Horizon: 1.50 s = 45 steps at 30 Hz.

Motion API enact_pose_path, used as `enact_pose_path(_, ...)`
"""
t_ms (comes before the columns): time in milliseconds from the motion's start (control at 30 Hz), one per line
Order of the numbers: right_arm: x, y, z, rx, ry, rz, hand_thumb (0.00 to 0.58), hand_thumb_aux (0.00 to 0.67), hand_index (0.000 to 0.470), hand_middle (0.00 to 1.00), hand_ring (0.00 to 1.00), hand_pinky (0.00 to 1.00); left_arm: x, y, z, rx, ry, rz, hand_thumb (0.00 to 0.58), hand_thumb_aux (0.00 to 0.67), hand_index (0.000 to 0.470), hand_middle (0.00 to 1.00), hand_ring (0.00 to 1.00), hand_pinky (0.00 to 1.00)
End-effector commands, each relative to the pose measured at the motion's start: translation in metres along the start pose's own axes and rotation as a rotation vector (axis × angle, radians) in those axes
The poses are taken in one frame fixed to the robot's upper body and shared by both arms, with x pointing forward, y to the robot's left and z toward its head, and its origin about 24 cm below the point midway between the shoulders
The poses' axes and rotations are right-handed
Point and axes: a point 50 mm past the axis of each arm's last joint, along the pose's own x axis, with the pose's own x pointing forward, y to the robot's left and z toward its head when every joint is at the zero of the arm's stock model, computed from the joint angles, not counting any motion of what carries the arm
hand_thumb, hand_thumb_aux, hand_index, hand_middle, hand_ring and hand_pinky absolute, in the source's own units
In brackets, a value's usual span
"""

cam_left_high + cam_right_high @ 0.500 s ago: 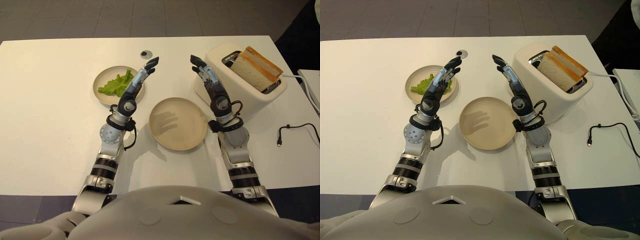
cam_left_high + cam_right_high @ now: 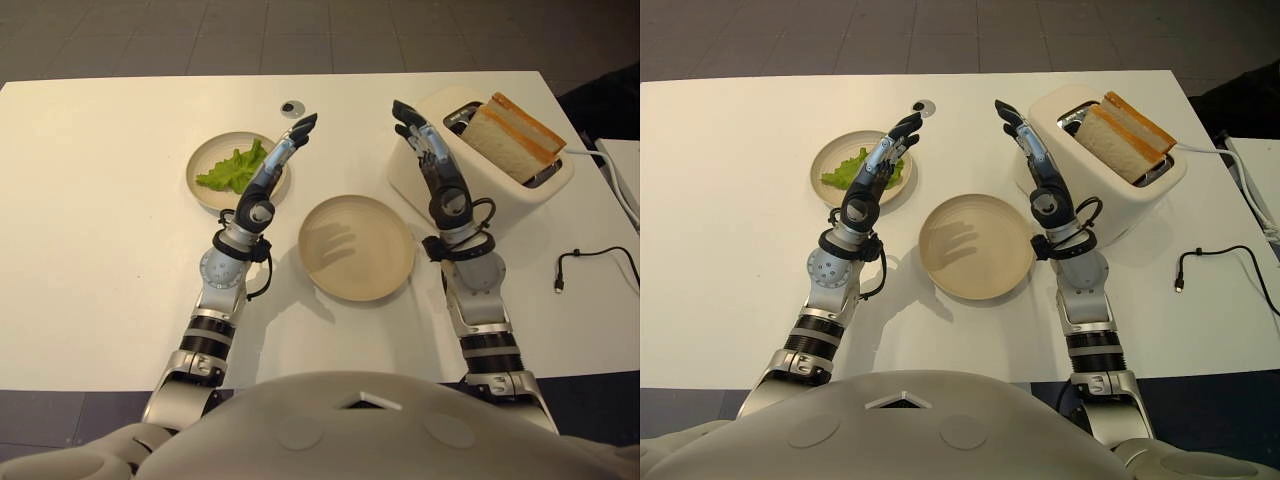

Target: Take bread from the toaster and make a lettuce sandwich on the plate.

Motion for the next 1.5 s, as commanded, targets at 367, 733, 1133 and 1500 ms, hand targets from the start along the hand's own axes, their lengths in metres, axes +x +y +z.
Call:
enact_pose_path(367,0.01,-0.143,0.023,-0.748,0.242,-0.077,0.0,0.0,0.0,0.0,0.0,0.0,0.001,-0.002,0.0,0.006,-0.002,-0.013,0.0,0.0,0.0,0.0,0.0,0.0)
enact_pose_path(733,-0.03,-0.199,-0.02,-0.781,0.772,0.066,0.0,0.0,0.0,0.02,0.02,0.02,0.003,-0.005,-0.002,-0.004,0.002,-0.025,0.0,0.0,0.0,0.0,0.0,0.0)
enact_pose_path(1133,-0.028,-0.193,-0.023,-0.775,0.767,0.143,0.58,0.67,0.47,0.03,0.03,0.03,0.002,-0.004,-0.003,-0.008,0.007,-0.032,0.0,0.0,0.0,0.0,0.0,0.0)
enact_pose_path(1500,0.008,-0.191,0.015,-0.798,0.396,-0.071,0.58,0.67,0.47,1.0,1.0,1.0,0.002,0.01,-0.005,0.098,0.036,-0.019,0.0,0.0,0.0,0.0,0.0,0.0)
